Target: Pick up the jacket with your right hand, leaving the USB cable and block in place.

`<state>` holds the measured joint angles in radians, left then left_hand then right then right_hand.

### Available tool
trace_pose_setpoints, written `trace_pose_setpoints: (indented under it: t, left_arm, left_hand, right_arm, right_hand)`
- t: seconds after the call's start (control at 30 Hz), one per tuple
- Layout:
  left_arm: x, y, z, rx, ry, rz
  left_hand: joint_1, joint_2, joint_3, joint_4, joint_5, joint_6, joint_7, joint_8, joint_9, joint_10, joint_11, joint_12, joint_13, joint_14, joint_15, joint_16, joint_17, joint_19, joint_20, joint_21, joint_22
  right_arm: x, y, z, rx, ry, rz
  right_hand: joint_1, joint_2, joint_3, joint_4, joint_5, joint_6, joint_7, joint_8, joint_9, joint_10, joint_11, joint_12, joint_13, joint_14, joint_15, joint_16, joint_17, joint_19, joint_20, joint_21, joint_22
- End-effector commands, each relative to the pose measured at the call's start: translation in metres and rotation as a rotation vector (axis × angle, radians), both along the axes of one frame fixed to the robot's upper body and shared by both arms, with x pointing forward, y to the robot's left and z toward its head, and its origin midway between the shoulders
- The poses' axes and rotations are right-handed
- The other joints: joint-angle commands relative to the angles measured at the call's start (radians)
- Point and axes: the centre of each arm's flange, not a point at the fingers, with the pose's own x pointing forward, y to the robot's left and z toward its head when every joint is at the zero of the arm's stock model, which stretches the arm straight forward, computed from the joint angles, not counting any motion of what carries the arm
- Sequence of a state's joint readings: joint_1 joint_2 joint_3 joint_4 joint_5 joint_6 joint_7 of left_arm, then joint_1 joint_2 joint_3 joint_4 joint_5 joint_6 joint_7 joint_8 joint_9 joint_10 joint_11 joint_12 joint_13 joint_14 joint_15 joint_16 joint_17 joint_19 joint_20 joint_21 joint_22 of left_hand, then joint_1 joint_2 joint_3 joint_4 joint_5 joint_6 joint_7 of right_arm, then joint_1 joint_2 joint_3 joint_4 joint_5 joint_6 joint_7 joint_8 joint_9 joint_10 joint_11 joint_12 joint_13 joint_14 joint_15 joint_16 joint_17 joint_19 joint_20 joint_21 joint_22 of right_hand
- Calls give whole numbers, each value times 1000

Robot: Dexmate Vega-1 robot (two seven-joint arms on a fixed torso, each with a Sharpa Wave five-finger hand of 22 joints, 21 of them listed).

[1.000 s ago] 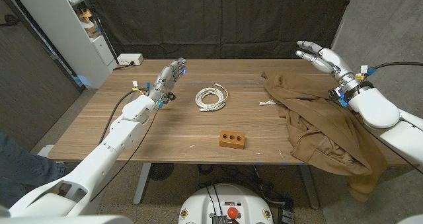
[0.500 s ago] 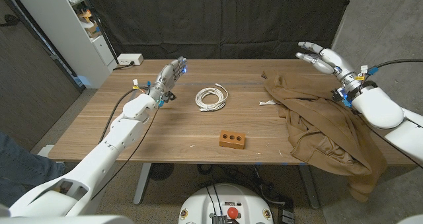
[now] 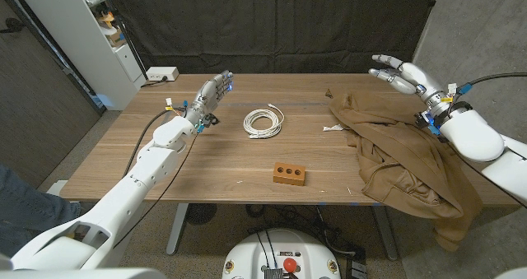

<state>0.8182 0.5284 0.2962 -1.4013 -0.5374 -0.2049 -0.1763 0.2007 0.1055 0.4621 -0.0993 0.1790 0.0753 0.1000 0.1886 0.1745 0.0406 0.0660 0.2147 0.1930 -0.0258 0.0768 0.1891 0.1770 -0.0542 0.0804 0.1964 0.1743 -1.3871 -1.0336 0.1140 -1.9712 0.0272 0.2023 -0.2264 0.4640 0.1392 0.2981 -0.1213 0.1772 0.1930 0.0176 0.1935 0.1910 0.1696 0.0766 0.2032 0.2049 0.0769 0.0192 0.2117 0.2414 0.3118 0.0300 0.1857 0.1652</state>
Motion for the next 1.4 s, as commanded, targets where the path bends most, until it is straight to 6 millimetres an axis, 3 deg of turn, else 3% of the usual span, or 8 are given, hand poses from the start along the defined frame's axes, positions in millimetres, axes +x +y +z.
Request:
trace_pose_setpoints:
  t: [0.03,1.2,1.4]
  left_arm:
    - [0,2,-2,4,6,7]
    - [-14,1,-2,12,-7,14]
    - [-14,-1,-3,14,-6,10]
  left_hand:
    - [9,0,1,-3,-2,2,3,-1,4,5,2,-1,3,-2,7,-3,3,-2,5,2,6]
    - [11,1,3,-4,-2,4,3,-1,5,4,0,-2,3,-2,5,-3,3,-8,7,0,6]
    - [11,1,3,-4,-3,4,4,-1,5,3,2,-2,3,-2,5,-3,3,-10,7,0,6]
  right_arm:
    - [-3,-3,-9,-10,-55,-25]
    - [-26,-15,-19,-196,-59,-194]
    - [-29,-18,-20,-228,-47,-229]
  right_hand:
    - [6,-5,-2,2,3,12,-6,8,2,17,3,9,0,4,-13,1,1,7,-11,3,5]
    - [9,-12,-9,-4,8,37,-9,14,3,30,-6,10,0,20,-19,5,-7,19,-12,6,4]
    - [11,-12,-9,-5,10,24,-40,8,3,15,-18,4,0,16,-12,4,-9,12,-4,3,4]
